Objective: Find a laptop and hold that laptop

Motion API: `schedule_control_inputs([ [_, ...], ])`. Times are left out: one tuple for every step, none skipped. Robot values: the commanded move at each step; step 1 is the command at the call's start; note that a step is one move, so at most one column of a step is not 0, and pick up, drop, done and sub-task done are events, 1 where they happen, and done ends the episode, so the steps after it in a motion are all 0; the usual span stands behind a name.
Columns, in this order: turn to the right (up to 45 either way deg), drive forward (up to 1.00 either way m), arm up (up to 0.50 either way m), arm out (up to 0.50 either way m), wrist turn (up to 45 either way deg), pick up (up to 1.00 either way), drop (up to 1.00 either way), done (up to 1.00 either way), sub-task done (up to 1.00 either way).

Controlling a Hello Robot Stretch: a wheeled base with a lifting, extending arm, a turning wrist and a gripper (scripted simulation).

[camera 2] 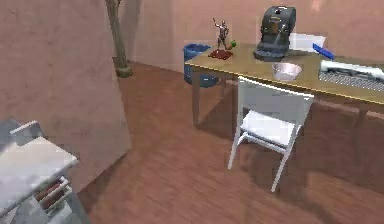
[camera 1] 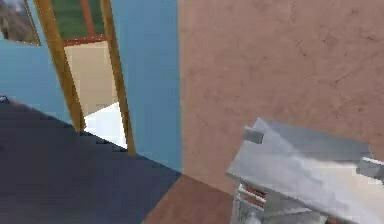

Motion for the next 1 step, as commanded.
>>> schedule_control_inputs([
  [-45.0,0.0,0.0,0.0,0.0,0.0,0.0,0.0,0.0],
])
